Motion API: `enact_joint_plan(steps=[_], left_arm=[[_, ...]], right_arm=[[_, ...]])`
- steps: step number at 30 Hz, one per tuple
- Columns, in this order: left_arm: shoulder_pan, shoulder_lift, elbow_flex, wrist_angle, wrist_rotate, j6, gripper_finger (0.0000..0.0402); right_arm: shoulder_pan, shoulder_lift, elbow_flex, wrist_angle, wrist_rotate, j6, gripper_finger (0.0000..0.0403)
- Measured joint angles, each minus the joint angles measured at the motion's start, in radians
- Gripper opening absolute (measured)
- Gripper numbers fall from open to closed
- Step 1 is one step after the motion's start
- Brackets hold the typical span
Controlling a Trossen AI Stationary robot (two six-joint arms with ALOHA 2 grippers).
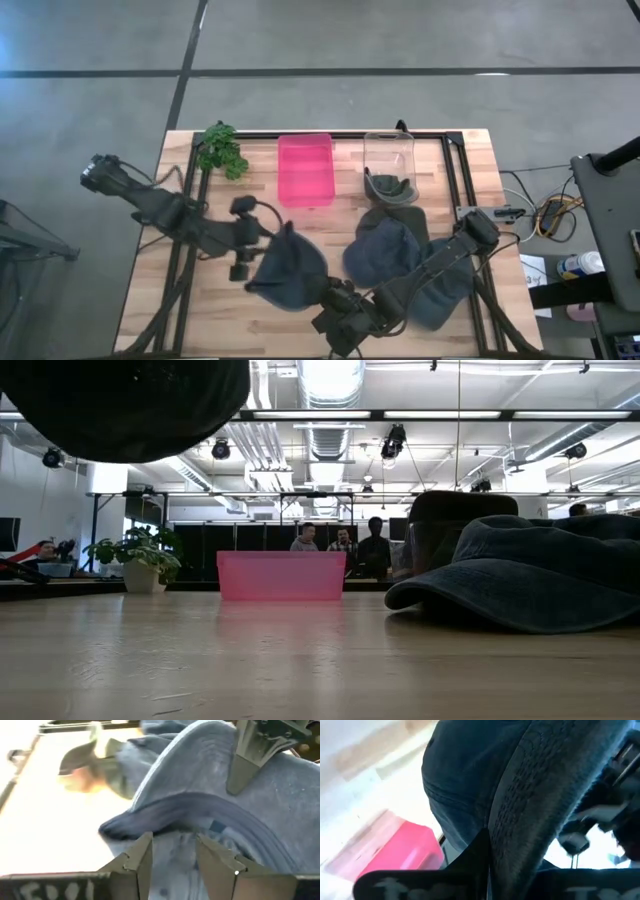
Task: Pick & Place hat
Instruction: Put the left blue cap into the red bin
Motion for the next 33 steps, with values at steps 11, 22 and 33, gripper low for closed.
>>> enact_joint_plan(steps=[11, 22, 33], left_arm=[[-0.087, -0.104, 0.128, -0.303, -0.278, -0.175, 0.0142], [-0.150, -0.107, 0.118, -0.504, -0.275, -0.377, 0.0142], [-0.228, -0.108, 0.116, -0.745, -0.358, -0.557, 0.0142]], right_arm=[[-0.146, -0.005, 0.015, -0.001, 0.312, 0.213, 0.0013], [-0.394, 0.000, -0.017, -0.136, 0.231, 0.344, 0.0013], [-0.510, 0.002, -0.144, -0.324, 0.009, 0.466, 0.0013]])
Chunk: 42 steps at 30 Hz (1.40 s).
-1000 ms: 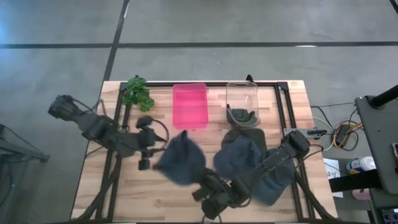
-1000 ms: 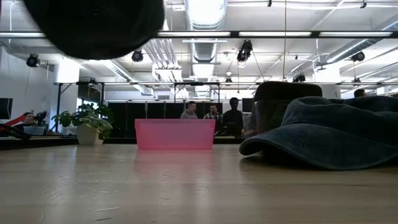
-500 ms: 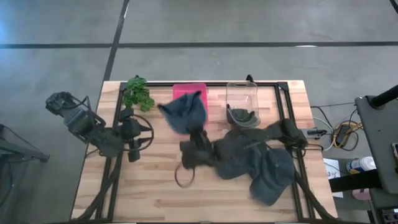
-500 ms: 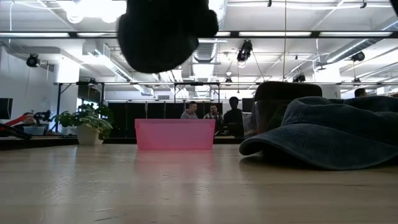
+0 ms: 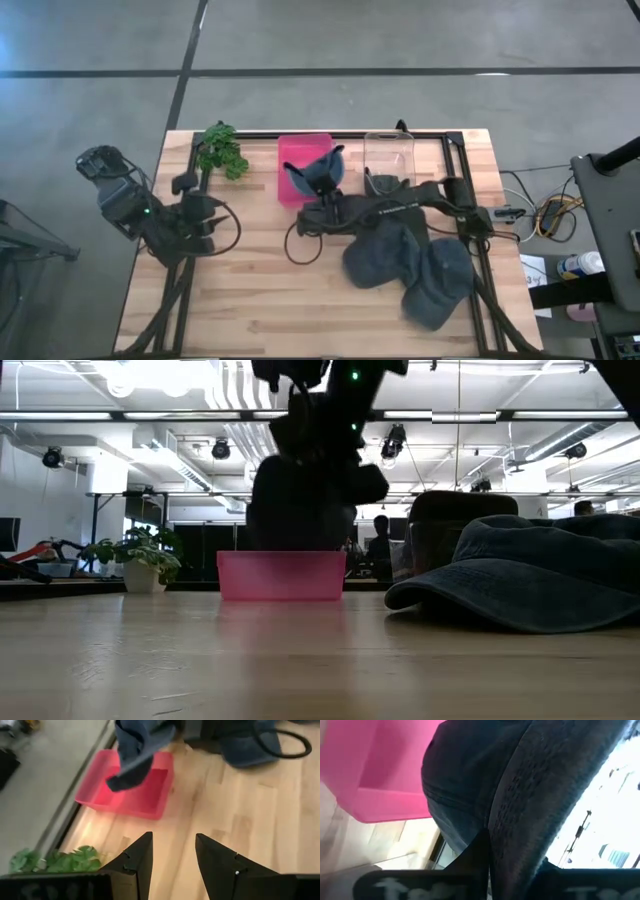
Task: Pick & Place hat
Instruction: Put the left blue cap into the red bin, then put the top blue cap into the red bin
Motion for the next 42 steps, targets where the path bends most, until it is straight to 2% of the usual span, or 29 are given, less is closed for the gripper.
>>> enact_joint_plan(steps=[5, 12, 16, 19, 25, 29, 32, 39, 42], left_arm=[[0.000, 0.000, 0.000, -0.003, -0.075, 0.015, 0.0142], [0.003, 0.001, -0.031, 0.034, -0.224, -0.008, 0.0142], [0.005, 0.001, -0.092, 0.041, -0.217, -0.016, 0.0142], [0.012, 0.001, -0.136, 0.054, -0.199, -0.048, 0.0142], [0.021, 0.001, -0.165, 0.079, -0.198, -0.186, 0.0142], [0.025, -0.003, -0.165, 0.077, -0.210, -0.196, 0.0142], [0.034, -0.003, -0.165, 0.077, -0.210, -0.212, 0.0142], [0.038, -0.003, -0.165, 0.077, -0.211, -0.236, 0.0142], [0.038, -0.003, -0.165, 0.081, -0.210, -0.245, 0.0142]], right_arm=[[-0.015, 0.005, -0.022, 0.023, -0.081, -0.081, 0.0013], [-0.035, 0.066, 0.034, 0.005, -0.134, -0.077, 0.0013], [-0.045, 0.122, 0.112, -0.028, -0.143, -0.039, 0.0013], [-0.060, 0.157, 0.203, -0.107, -0.220, 0.070, 0.0019], [-0.070, 0.226, 0.361, -0.296, -0.365, 0.264, 0.0080], [-0.052, 0.242, 0.429, -0.338, -0.457, 0.268, 0.0124], [-0.028, 0.243, 0.455, -0.348, -0.479, 0.261, 0.0149], [-0.003, 0.233, 0.533, -0.347, -0.597, 0.334, 0.0188], [-0.002, 0.235, 0.534, -0.383, -0.609, 0.393, 0.0196]])
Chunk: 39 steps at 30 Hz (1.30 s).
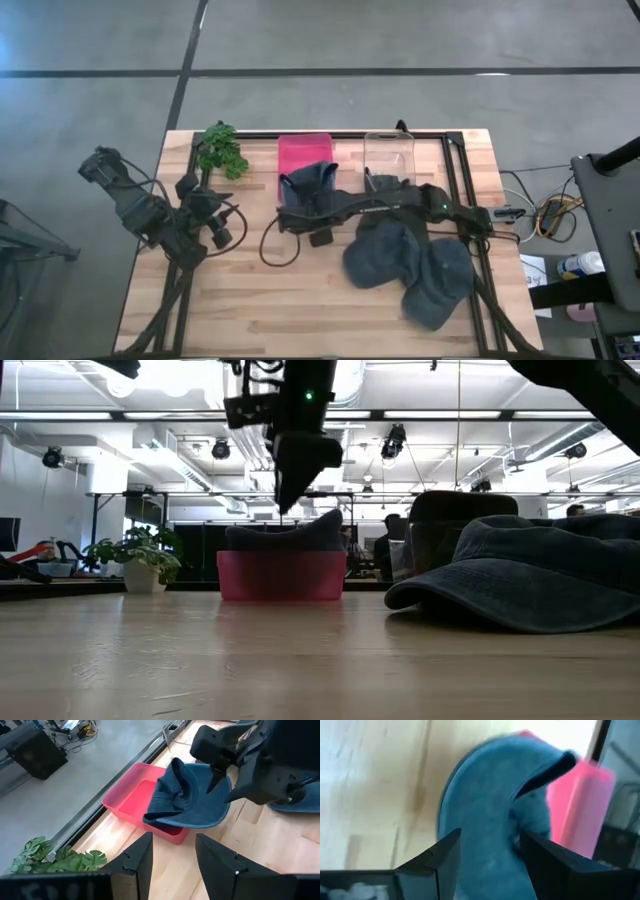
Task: Pick & Place hat
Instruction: Put the top blue cap into the red bin
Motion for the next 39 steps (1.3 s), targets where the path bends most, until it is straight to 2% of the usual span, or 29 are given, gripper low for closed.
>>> enact_joint_plan(steps=[6, 8, 12, 20, 24, 29, 35, 39], left_arm=[[0.000, 0.006, -0.005, 0.043, 0.055, 0.029, 0.0142], [0.000, 0.007, -0.021, 0.070, 0.074, 0.080, 0.0142], [0.001, 0.006, -0.074, 0.169, 0.104, 0.170, 0.0142], [0.007, 0.005, -0.250, 0.574, 0.226, 0.507, 0.0142], [0.022, 0.005, -0.346, 0.785, 0.296, 0.573, 0.0142], [0.069, 0.013, -0.488, 1.148, 0.482, 0.538, 0.0142], [0.152, 0.110, -0.653, 1.619, 0.595, 0.299, 0.0142], [0.211, 0.247, -0.682, 1.834, 0.705, 0.133, 0.0142]], right_arm=[[0.029, -0.059, -0.002, -0.195, -0.033, 0.256, 0.0198], [0.041, -0.083, -0.007, -0.233, -0.082, 0.341, 0.0199], [0.082, -0.124, -0.029, -0.282, -0.248, 0.536, 0.0199], [0.235, -0.180, -0.150, -0.321, -0.372, 0.896, 0.0199], [0.337, -0.186, -0.216, -0.322, -0.434, 1.071, 0.0199], [0.450, -0.188, -0.291, -0.322, -0.456, 1.334, 0.0199], [0.504, -0.279, -0.457, -0.322, -0.420, 1.685, 0.0198], [0.491, -0.417, -0.645, -0.282, -0.381, 1.848, 0.0187]])
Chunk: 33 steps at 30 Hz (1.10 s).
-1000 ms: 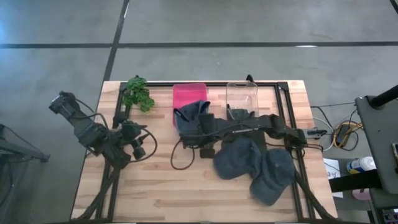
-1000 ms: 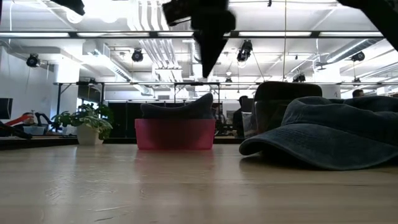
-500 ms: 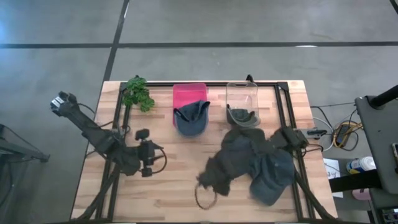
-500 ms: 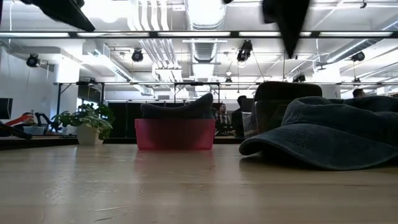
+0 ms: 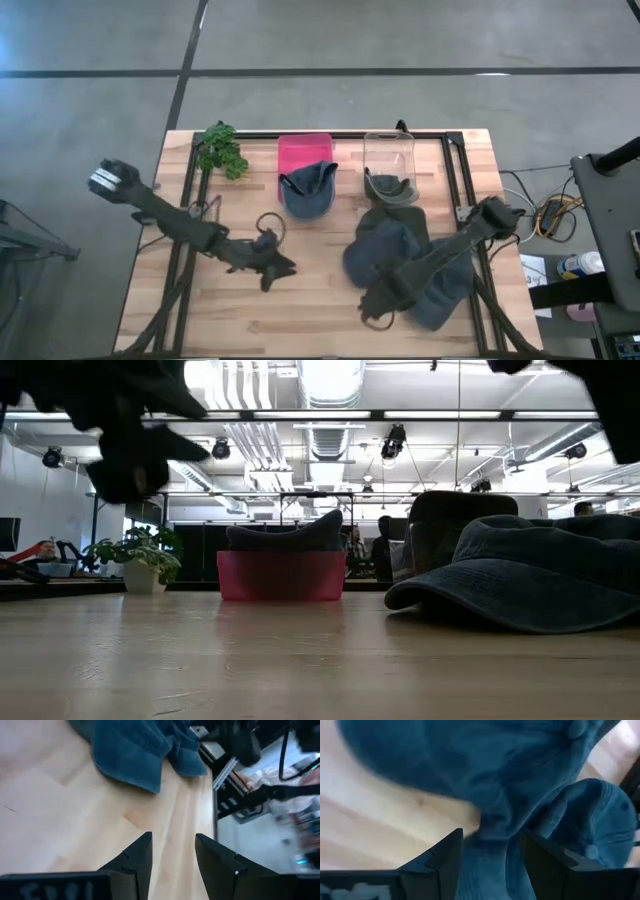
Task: Pick & Place hat
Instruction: Put the top blue cap into the red bin
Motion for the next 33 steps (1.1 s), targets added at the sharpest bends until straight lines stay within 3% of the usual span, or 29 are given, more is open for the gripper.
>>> enact_joint_plan(steps=[6, 12, 22, 26, 33], left_arm=[[0.026, 0.284, 0.162, 0.050, 0.076, -0.085, 0.0142], [0.068, 0.536, 0.372, 0.054, 0.054, -0.235, 0.0142], [0.137, 0.761, 0.469, 0.323, -0.063, -0.574, 0.0142], [0.136, 0.800, 0.525, 0.300, -0.072, -0.592, 0.0142], [0.135, 0.800, 0.618, 0.070, -0.049, -0.553, 0.0142]], right_arm=[[-0.048, -0.223, -0.348, 0.364, -0.030, 0.031, 0.0169], [-0.052, -0.306, -0.577, 0.599, -0.043, 0.070, 0.0160], [-0.046, -0.333, -0.670, 0.609, -0.034, -0.017, 0.0153], [-0.046, -0.339, -0.675, 0.646, -0.030, -0.045, 0.0148], [-0.045, -0.339, -0.697, 0.746, -0.027, -0.075, 0.0136]])
